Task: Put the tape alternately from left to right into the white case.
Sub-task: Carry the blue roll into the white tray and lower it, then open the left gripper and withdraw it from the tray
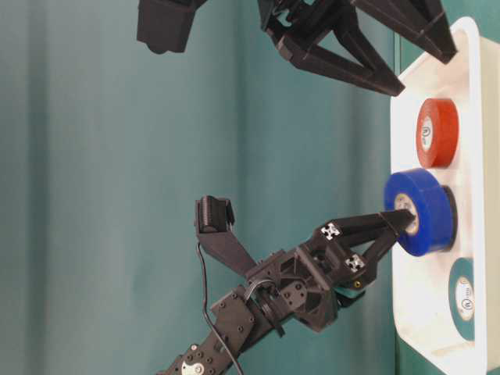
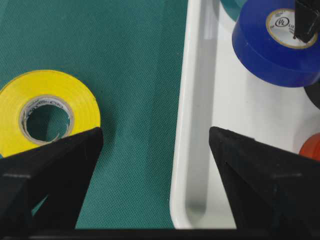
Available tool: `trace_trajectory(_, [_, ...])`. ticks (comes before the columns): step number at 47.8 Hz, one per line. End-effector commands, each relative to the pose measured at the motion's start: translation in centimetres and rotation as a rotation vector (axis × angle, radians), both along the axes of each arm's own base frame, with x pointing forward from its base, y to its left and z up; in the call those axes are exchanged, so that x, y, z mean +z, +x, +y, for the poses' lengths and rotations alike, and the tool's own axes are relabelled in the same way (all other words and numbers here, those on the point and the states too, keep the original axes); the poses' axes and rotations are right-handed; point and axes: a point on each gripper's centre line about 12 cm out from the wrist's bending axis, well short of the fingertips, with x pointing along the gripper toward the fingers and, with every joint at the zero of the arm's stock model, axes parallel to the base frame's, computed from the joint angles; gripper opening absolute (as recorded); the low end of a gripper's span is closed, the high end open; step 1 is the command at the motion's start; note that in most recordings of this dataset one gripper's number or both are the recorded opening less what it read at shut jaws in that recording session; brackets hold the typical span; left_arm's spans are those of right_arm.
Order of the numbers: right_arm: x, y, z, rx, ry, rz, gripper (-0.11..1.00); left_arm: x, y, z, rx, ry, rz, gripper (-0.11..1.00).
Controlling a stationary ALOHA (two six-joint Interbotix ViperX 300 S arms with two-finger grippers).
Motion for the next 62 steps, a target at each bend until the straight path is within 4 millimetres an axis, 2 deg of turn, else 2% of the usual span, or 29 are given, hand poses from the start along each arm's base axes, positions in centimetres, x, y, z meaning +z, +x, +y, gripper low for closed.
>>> trace_trajectory(1, [0.6,0.2,0.1,0.003,0.002,-0.021,0.78,1.8,0.6,0.4,0.001,0.020,-0.051,0.27])
trace_trajectory(14, [0.6,0.2,0.1,0.003,0.002,-0.021,0.78,1.5,0.4,0.3,0.002,0.017,-0.045,0.30])
trace_trajectory(23, [0.5,0.2,0.1,0.003,0.002,-0.020,0.78,1.2,0.2,0.2,0.000,0.016,-0.037,0.83])
trace_trajectory(28, [0.5,0.2,0.1,0.004,0.001,-0.020,0.78,1.2,0.2,0.2,0.000,0.016,-0.037,0.99])
trace_trajectory(44, [0.5,0.2,0.1,0.003,0.002,-0.020,0.78,1.8,0.1,-0.6,-0.016,0.017,-0.043,1.00])
trace_trajectory(62, [0.6,0.2,0.1,0.003,0.002,-0.021,0.78,2.8,-1.0,-5.2,-0.117,0.017,-0.057,1.00])
